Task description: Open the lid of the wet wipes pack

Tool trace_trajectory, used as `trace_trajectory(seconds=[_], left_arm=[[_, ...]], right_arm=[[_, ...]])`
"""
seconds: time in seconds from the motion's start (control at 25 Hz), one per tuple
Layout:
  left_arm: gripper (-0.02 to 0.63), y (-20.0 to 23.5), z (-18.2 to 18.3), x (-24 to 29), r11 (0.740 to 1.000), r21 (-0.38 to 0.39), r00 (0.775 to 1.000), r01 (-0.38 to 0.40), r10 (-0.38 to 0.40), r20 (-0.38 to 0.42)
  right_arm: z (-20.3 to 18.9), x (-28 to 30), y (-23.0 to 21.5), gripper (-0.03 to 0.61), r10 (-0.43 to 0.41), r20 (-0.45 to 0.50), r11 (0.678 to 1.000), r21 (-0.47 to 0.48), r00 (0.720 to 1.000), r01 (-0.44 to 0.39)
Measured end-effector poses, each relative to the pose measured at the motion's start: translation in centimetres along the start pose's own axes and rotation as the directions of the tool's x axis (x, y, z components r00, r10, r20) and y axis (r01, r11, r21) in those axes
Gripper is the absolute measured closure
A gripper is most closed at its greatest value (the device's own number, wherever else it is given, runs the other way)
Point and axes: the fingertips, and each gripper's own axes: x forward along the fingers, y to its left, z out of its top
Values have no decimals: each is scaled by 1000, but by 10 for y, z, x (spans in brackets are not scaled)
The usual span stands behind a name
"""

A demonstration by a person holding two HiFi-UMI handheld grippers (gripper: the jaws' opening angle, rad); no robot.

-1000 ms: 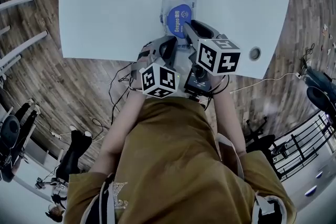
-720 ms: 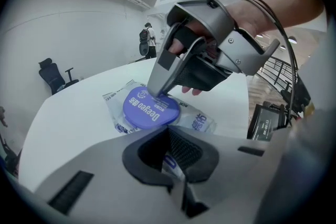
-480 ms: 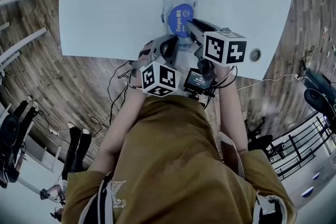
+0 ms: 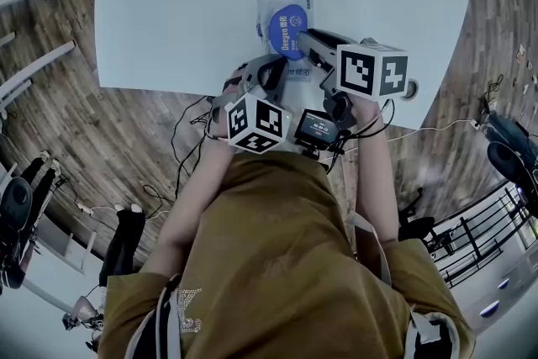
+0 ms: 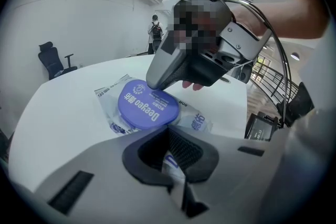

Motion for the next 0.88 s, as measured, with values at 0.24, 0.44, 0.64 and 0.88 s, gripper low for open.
trace_trajectory(seconds=[0.24,0.44,0.64,0.88], left_arm=[[612,0,4,-2,1000,-21,1000,17,-18,-22],[612,0,3,0,999,-43,999,29,-31,-28],[612,0,-5,-1,999,-42,999,32,-33,-30],[612,-1,-5,0,999,-38,999,30,-31,-27]], right_arm=[[5,-5,6,489,16,-4,1000,3,1000,-16],[6,-4,9,489,34,5,999,19,999,-34],[7,-3,25,491,93,14,995,27,996,-93],[7,-2,23,491,73,14,997,11,997,-73]])
